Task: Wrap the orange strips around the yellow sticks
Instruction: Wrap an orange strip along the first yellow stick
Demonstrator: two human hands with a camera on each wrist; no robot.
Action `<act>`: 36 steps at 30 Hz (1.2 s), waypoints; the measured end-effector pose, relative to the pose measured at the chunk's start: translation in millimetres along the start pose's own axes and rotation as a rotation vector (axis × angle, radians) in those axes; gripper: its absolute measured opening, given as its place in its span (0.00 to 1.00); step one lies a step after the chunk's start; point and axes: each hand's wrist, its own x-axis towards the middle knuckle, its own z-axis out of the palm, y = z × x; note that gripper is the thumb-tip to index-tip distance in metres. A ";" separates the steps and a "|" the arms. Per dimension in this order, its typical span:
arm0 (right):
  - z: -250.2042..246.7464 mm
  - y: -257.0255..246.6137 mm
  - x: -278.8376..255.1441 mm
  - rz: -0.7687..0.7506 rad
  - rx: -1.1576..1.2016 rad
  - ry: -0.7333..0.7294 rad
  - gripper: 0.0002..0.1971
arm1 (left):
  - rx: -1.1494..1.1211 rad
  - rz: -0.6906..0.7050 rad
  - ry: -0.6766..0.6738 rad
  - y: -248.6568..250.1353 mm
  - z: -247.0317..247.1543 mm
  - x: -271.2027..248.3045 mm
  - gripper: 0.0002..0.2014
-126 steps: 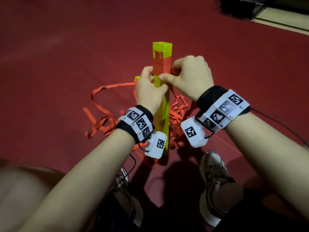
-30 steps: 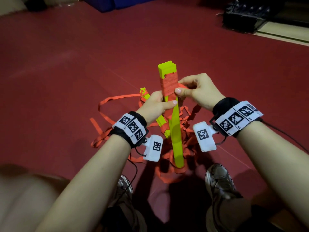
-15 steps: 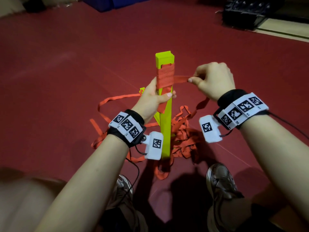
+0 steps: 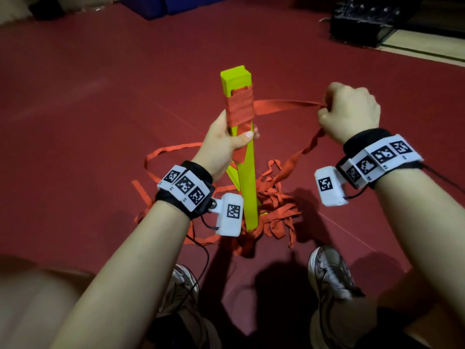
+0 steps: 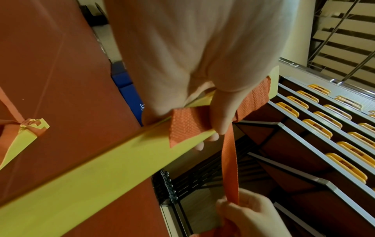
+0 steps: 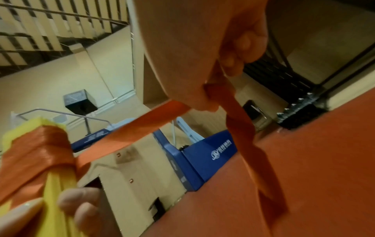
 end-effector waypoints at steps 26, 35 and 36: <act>3.7 -80.8 -6.4 -0.209 1.598 -0.219 0.21 | -0.034 -0.269 -0.222 -22.8 12.9 -21.0 0.20; 67.2 -32.6 -20.5 -0.004 0.886 -0.453 0.13 | -0.102 -0.181 -0.134 -2.5 -2.9 -15.3 0.17; 78.2 -29.7 -28.9 0.027 0.883 -0.601 0.09 | -0.106 -0.169 -0.144 -0.1 -4.5 -14.6 0.18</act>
